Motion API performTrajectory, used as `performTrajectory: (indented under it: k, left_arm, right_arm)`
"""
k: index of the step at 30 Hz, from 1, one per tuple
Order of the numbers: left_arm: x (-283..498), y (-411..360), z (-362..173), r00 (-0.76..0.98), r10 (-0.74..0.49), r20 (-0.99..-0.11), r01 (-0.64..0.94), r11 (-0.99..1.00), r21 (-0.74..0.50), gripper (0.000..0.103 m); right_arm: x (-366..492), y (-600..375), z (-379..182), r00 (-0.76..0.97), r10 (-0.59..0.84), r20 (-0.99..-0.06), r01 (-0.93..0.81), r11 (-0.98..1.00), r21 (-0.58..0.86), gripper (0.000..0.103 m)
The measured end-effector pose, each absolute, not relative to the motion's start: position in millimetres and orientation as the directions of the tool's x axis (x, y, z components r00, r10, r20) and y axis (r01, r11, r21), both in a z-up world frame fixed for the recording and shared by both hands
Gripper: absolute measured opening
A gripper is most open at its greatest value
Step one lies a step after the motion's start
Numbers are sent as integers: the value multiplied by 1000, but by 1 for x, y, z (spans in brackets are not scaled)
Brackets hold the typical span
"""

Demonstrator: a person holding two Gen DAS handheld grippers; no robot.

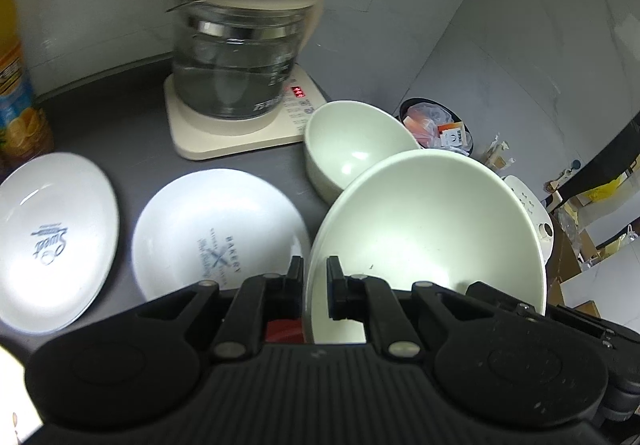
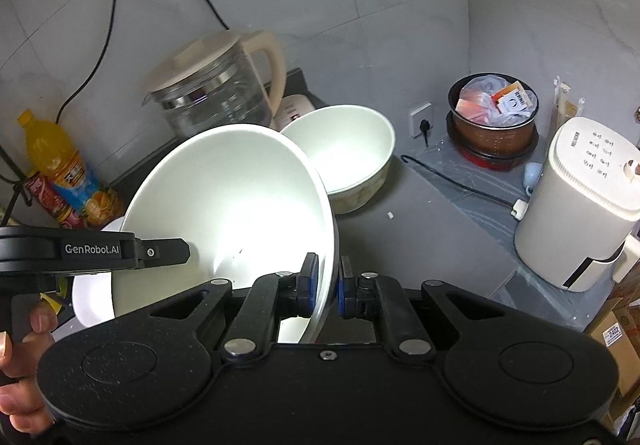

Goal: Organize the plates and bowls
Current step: 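Lift the pale green bowl with both tools and carry it over the red bowl, then lower the pale green bowl into the red bowl and open both tools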

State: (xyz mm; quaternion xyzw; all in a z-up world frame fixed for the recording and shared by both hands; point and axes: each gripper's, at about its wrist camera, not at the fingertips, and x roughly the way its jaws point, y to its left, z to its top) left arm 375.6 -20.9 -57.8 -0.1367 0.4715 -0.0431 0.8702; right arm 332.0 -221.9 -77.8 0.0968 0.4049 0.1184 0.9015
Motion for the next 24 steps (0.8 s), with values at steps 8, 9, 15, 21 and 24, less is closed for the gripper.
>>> performTrajectory:
  k: [8,9,15,21,24]
  left_arm:
    - [352,4,-62,547,-196,-814,-92,952,-292,9]
    - [349,6,-63,548,-197,-813,-95,951,-294,9]
    - [340,17,-72,534,-204,-821,-116,944,-309,9]
    - [332,24,-82,513,-213,-831,-132,938,-322,9]
    - [330,25,-88,495,-223,-840,-138,934,-329,9]
  right_arm:
    - [315,-198,-80,624,302,-720,-163,952,258,10]
    - [314,-196,-81,620,305,-723,-165,951,260,10]
    - [304,-186,-87,602,302,-739,-169,953,253,10]
    - [298,-181,-95,577,300,-760,-167,954,249,10]
    - [297,-182,-100,569,296,-767,-158,955,251,10]
